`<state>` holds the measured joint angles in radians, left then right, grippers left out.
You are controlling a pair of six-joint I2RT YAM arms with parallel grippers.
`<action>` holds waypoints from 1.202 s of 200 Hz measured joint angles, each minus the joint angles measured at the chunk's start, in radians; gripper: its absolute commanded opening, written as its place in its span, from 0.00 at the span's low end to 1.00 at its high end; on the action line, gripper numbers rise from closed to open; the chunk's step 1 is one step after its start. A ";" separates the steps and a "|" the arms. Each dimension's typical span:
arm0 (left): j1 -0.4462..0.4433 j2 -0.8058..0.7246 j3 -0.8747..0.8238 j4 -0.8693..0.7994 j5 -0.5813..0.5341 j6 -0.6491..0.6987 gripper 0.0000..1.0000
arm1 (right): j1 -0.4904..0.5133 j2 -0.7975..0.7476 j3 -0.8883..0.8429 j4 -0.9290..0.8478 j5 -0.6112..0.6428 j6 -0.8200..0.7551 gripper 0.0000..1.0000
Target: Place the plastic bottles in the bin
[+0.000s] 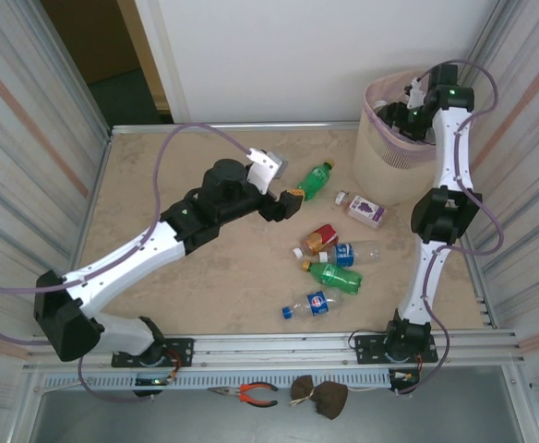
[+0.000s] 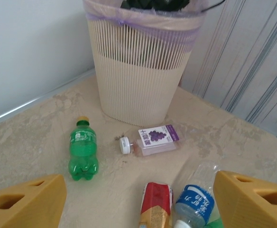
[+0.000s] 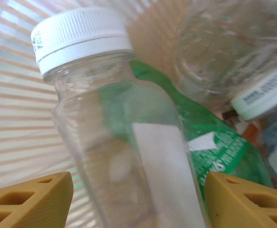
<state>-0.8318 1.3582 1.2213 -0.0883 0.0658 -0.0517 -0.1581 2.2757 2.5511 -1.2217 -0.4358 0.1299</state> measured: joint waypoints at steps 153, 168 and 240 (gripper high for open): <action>0.118 0.462 0.332 -0.177 0.062 0.109 0.77 | -0.020 -0.430 -0.251 0.022 0.153 0.013 0.70; 0.137 0.515 0.385 -0.198 0.082 0.120 0.77 | -0.020 -0.489 -0.301 0.031 0.156 0.019 0.70; 0.182 0.823 0.652 -0.290 0.160 0.164 0.82 | -0.020 -0.729 -0.460 0.073 0.185 0.023 0.70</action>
<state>-0.6498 2.1815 1.8729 -0.3782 0.2256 0.1123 -0.1780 1.5463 2.0914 -1.1484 -0.2504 0.1532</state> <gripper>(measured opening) 0.796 0.699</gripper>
